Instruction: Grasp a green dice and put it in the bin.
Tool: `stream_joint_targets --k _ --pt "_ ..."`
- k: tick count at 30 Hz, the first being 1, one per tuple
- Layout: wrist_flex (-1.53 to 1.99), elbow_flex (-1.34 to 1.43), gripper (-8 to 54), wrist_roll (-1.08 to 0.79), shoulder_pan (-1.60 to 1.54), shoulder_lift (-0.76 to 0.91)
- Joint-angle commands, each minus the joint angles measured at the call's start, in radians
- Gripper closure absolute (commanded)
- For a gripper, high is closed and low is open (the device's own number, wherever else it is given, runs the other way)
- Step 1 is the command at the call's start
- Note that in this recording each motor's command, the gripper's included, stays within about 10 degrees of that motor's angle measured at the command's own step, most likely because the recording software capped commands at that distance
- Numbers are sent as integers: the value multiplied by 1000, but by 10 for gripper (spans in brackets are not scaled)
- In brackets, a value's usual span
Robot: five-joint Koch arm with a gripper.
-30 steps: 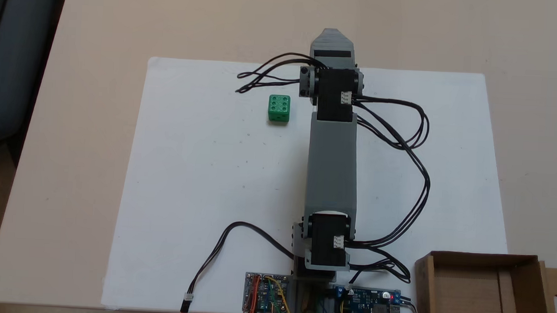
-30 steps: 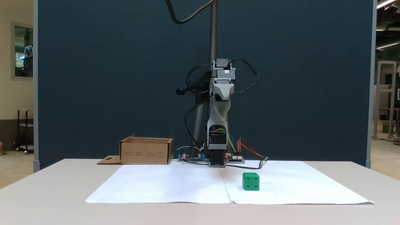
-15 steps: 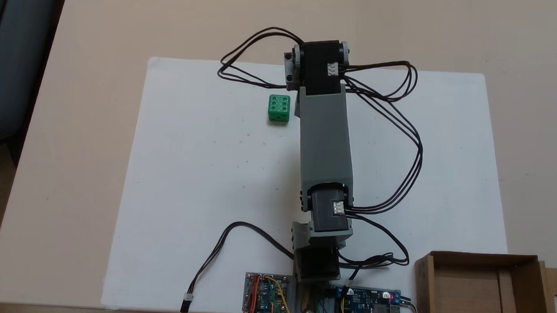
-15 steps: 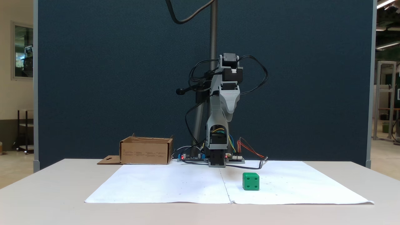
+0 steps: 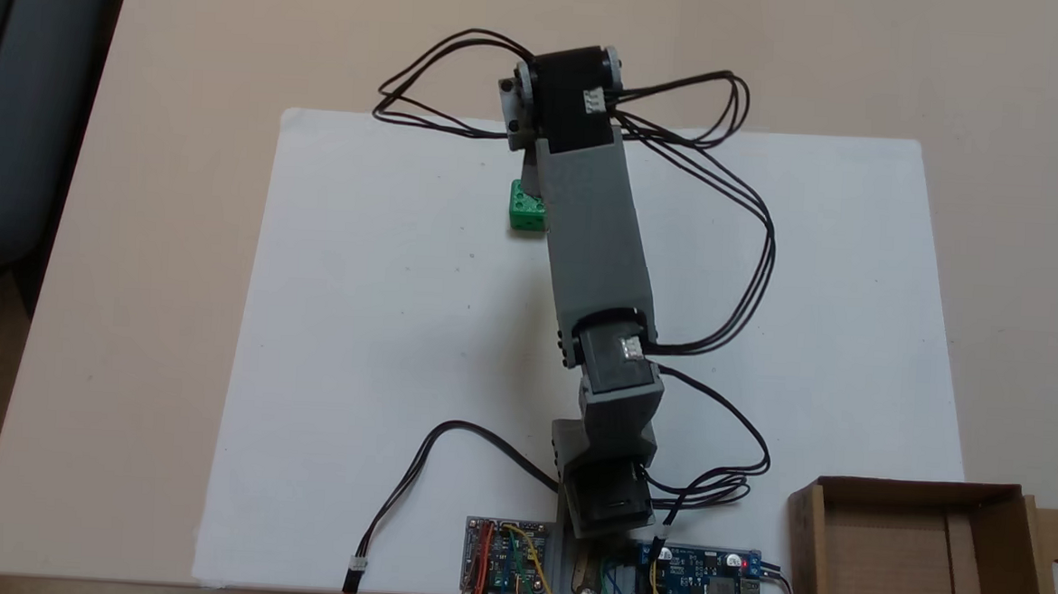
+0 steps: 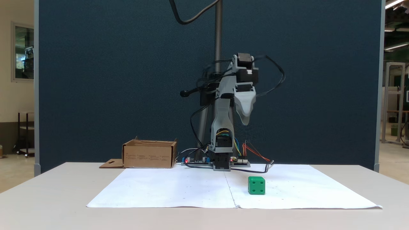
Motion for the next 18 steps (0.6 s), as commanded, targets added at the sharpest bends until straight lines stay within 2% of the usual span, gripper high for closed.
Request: stream_joint_targets --k 1,11,18 --pt "175 -44 21 83 -32 -14" --pt "173 -72 20 81 -60 -137" --pt "101 -71 21 80 -35 -140"
